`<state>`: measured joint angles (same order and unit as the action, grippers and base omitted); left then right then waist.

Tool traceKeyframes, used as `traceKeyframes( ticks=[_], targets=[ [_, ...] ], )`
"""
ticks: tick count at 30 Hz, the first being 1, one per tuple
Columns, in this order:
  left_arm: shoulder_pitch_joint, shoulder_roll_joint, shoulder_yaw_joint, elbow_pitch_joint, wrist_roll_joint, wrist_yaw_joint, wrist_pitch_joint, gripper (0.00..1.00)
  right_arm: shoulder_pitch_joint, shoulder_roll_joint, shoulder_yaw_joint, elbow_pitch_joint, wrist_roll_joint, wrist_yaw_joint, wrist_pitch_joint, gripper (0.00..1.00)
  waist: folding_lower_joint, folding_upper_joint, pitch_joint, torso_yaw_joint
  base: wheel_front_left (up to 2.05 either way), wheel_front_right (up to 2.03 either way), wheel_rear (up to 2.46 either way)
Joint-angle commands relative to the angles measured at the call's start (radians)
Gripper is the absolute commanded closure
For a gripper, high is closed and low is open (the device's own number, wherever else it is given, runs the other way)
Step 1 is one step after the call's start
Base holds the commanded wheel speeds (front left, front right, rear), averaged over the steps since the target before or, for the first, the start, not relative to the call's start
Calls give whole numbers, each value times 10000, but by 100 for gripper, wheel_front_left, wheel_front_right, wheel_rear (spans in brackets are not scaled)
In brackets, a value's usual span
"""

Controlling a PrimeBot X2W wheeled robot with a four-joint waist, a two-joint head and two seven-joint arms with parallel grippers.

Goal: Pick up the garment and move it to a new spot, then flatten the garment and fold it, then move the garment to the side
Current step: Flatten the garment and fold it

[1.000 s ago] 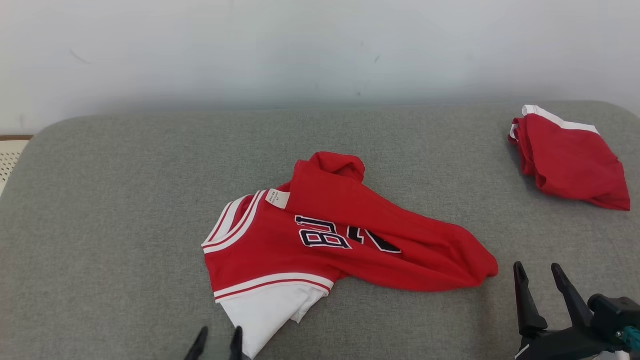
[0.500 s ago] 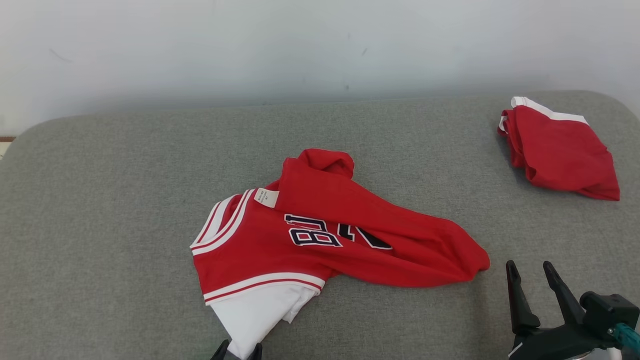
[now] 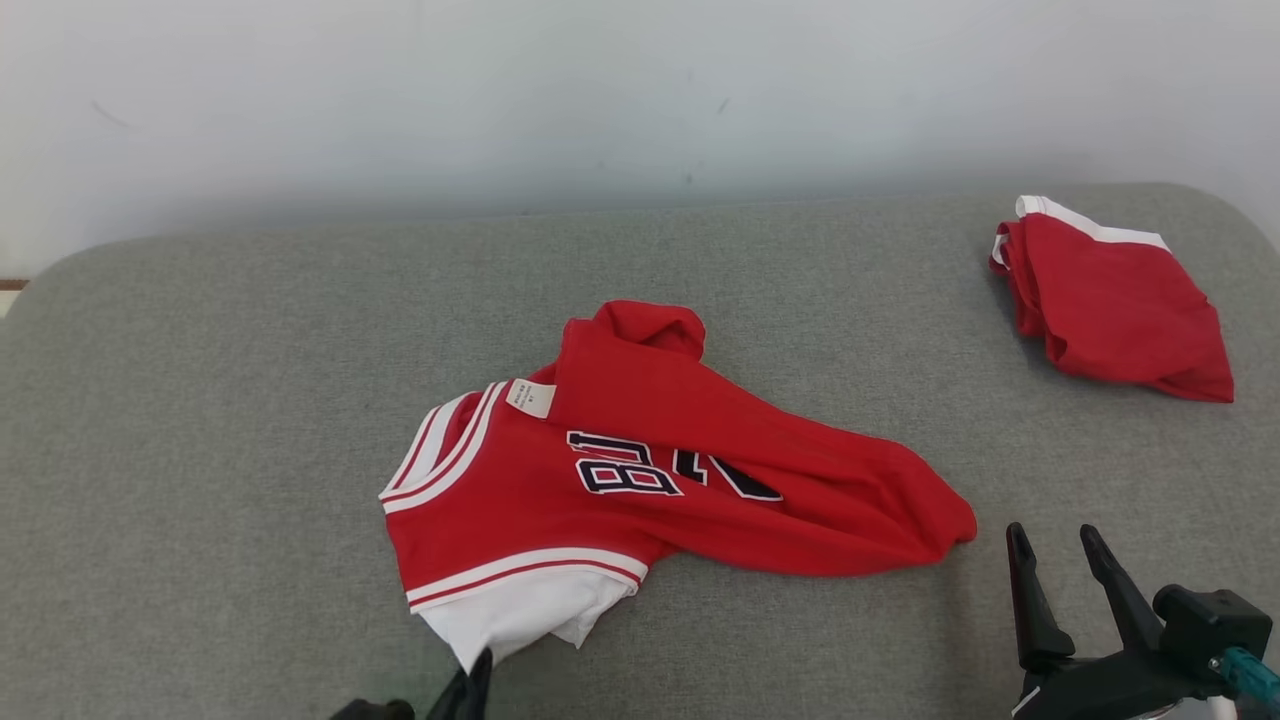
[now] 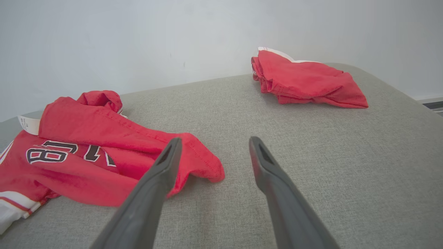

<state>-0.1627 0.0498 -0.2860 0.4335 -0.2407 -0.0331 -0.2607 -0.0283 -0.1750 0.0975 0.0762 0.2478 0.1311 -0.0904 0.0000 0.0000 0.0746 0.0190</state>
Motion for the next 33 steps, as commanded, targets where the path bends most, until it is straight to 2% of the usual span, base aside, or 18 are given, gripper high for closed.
traceKeyframes(
  ticks=[1, 10, 19, 23, 30, 31, 32, 33],
  targets=[
    [66, 17, 120, -200, -19, 40, -30, 100, 16, -2, -32, 15, 97, -7, -68, 0, 0, 0, -43, 96, 0, 0, 0],
    [561, 226, 876, -2130, 46, 133, -32, 100, 112, 31, -64, 270, 127, -7, -157, 0, 0, 0, -262, 692, 0, 0, 0],
    [1275, 644, 1086, -3507, 86, 449, 381, 100, 149, 68, -165, 560, 158, -7, -213, 0, 0, 0, -420, 1258, 0, 0, 0],
    [1631, 733, 1196, -3724, -46, 591, 596, 100, 101, 52, -130, 712, 200, -7, -143, 0, 0, 0, -423, 1353, 0, 0, 0],
    [1750, 636, 1140, -2943, -314, 507, 514, 100, 26, 8, -52, 889, 231, -7, -57, 0, 0, 0, -440, 1300, 0, 0, 0],
    [1704, 608, 1157, -2810, -367, 486, 460, 79, 17, -3, -63, 899, 235, -7, -70, 0, 0, 0, -442, 1283, 0, 0, 0],
    [1676, 609, 1160, -2656, -361, 487, 410, 52, 6, -14, -81, 898, 234, -7, -108, 0, 0, 0, -445, 1267, 0, 0, 0],
    [1676, 609, 1160, -2656, -361, 487, 410, 52, 6, -14, -81, 898, 234, -7, -108, 0, 0, 0, -445, 1267, 0, 0, 0]
  ],
)
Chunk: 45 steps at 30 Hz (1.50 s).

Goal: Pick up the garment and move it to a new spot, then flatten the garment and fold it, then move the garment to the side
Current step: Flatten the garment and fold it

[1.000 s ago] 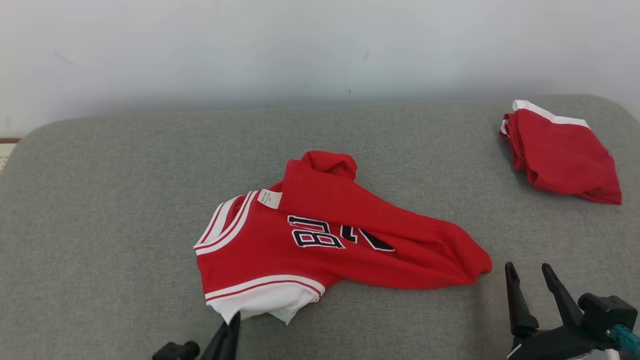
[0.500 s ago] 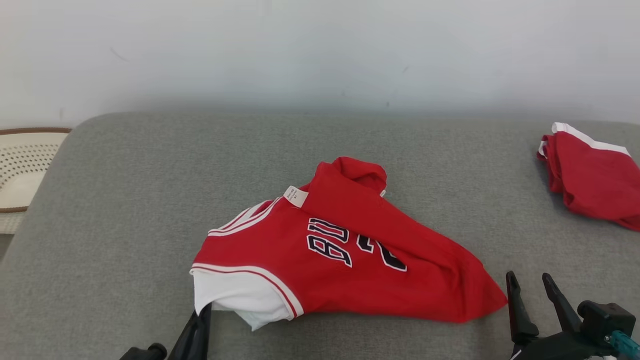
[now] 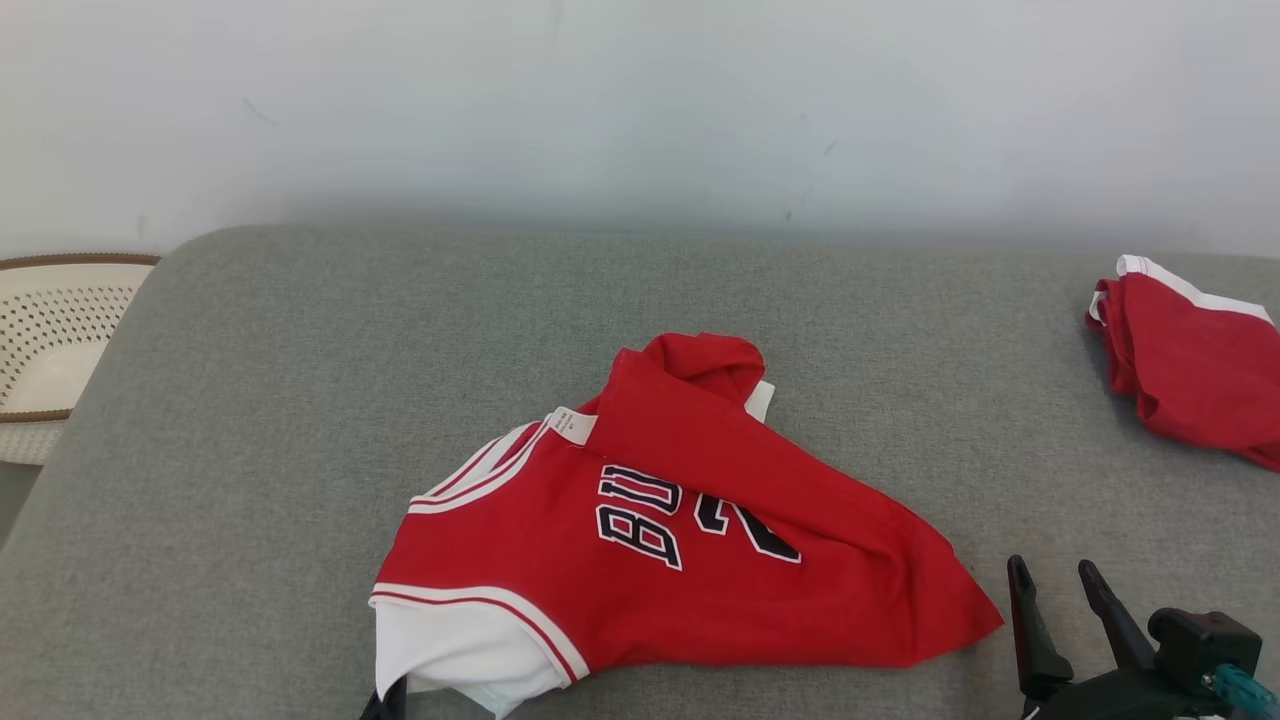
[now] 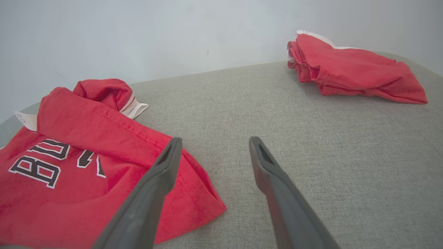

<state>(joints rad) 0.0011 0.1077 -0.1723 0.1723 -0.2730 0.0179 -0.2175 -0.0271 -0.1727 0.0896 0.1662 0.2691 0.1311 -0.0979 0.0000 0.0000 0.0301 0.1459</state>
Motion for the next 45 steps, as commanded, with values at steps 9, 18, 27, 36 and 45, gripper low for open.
traceKeyframes(
  ticks=[9, 18, 27, 36, 45],
  targets=[
    [-117, -74, 306, 258, -68, 149, -411, 0, 34, -86, -73, 56, 50, -7, -172, 0, 0, 0, -59, -39, 0, 0, 0],
    [-70, -190, 800, -623, 276, 216, -475, 0, -27, -147, 24, 15, 119, -7, -368, 0, 0, 0, -137, -103, 0, 0, 0],
    [285, -375, 1413, -1395, 712, 275, -458, 0, -43, -101, -16, -42, 132, -7, -576, 0, 0, 0, -224, -469, 0, 0, 0],
    [505, -423, 1852, -1609, 1194, 342, -460, 0, 165, -114, -151, -158, 140, -7, -855, 0, 0, 0, -300, -791, 0, 0, 0],
    [431, -387, 2177, -1492, 1466, 376, -460, 0, 311, -172, -53, -505, 174, -7, -839, 0, 0, 0, -327, -962, 0, 0, 0]
  ],
)
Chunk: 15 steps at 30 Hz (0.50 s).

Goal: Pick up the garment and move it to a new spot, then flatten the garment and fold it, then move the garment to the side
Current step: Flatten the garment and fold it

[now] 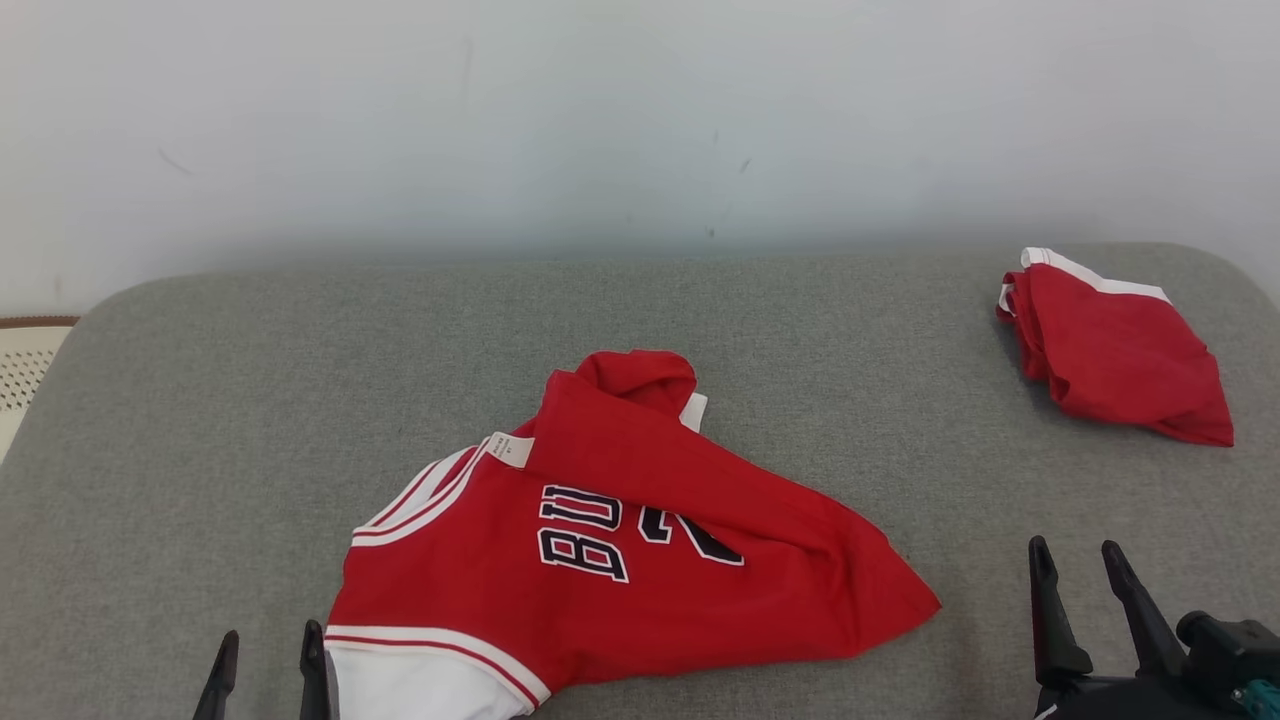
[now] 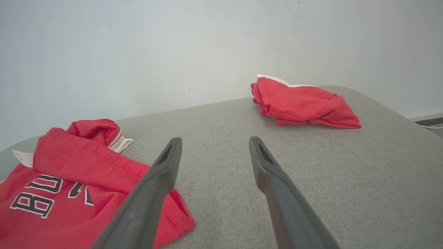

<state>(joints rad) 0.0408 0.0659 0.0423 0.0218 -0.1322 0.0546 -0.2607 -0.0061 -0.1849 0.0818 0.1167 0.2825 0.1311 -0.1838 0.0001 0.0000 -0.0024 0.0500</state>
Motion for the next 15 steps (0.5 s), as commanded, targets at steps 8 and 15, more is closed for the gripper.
traceKeyframes(
  ticks=[8, 15],
  targets=[
    [-200, -10, 154, 316, 53, -98, -29, 0, 113, -141, 534, -152, 276, -7, -175, 0, -1, 0, -47, -42, 0, 0, 0],
    [-167, -73, 138, 372, 24, -51, -29, 0, 35, -239, 667, -107, 229, -7, -246, 0, -1, 0, -113, -71, 0, 0, 0]
  ],
)
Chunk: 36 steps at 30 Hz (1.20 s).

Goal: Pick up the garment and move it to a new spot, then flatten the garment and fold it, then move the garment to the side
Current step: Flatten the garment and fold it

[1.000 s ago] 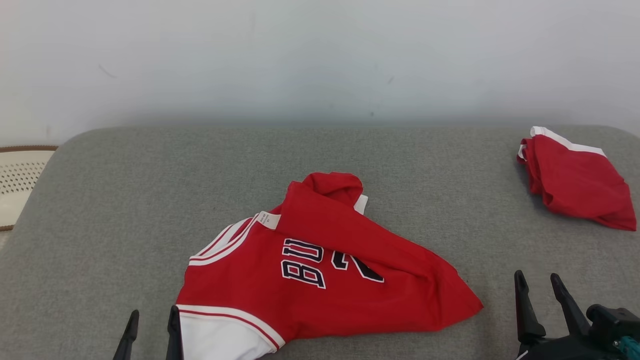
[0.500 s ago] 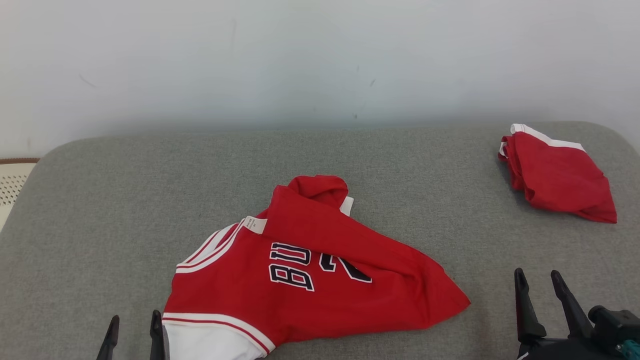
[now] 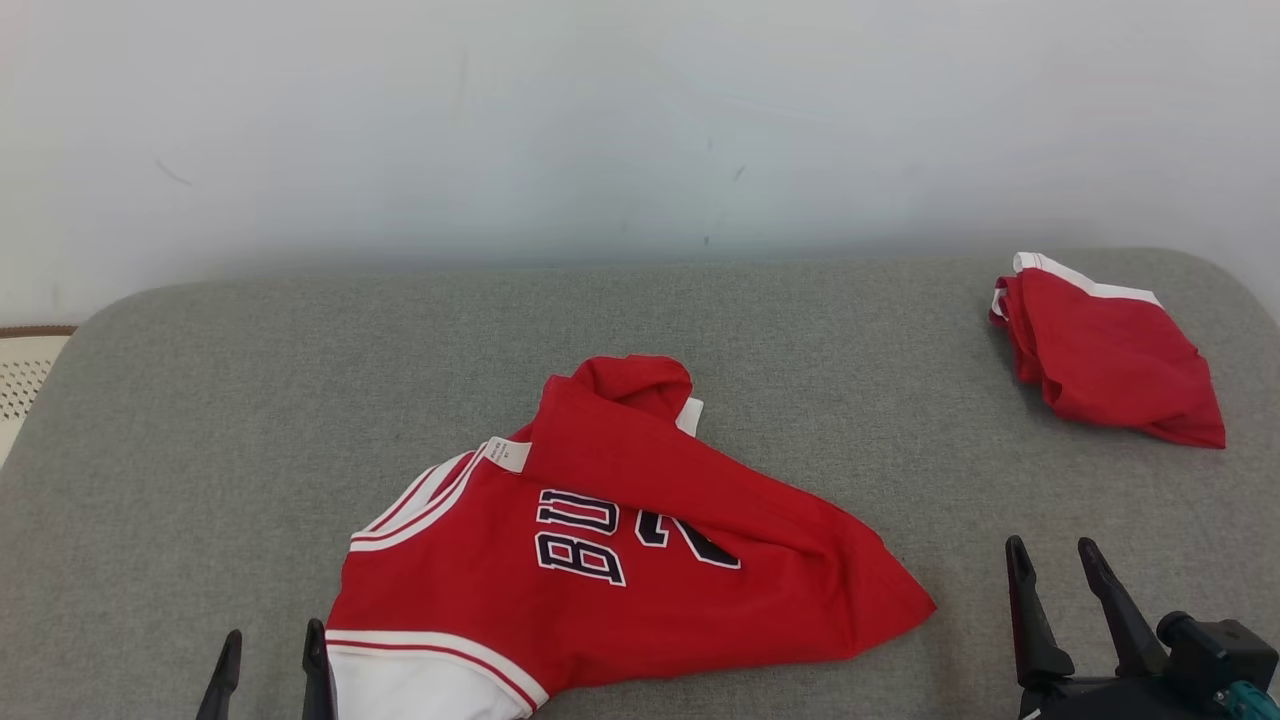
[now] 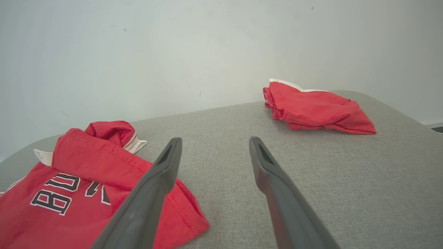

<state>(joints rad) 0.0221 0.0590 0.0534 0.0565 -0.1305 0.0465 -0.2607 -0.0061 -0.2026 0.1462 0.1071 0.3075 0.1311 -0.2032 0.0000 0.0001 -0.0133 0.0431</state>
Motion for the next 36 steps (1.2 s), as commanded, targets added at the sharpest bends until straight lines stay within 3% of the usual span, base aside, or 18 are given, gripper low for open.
traceKeyframes(
  ticks=[1, 36],
  targets=[
    [27, -8, 33, 15, 12, 34, -29, 0, 29, -69, 26, -12, -35, -7, -49, 0, 0, -1, -11, -7, 0, 0, 0],
    [37, -68, 114, 74, 154, -79, -30, 0, 33, -55, 70, 51, -136, -7, 0, 0, 0, -1, -87, -59, 0, 0, 0]
  ],
)
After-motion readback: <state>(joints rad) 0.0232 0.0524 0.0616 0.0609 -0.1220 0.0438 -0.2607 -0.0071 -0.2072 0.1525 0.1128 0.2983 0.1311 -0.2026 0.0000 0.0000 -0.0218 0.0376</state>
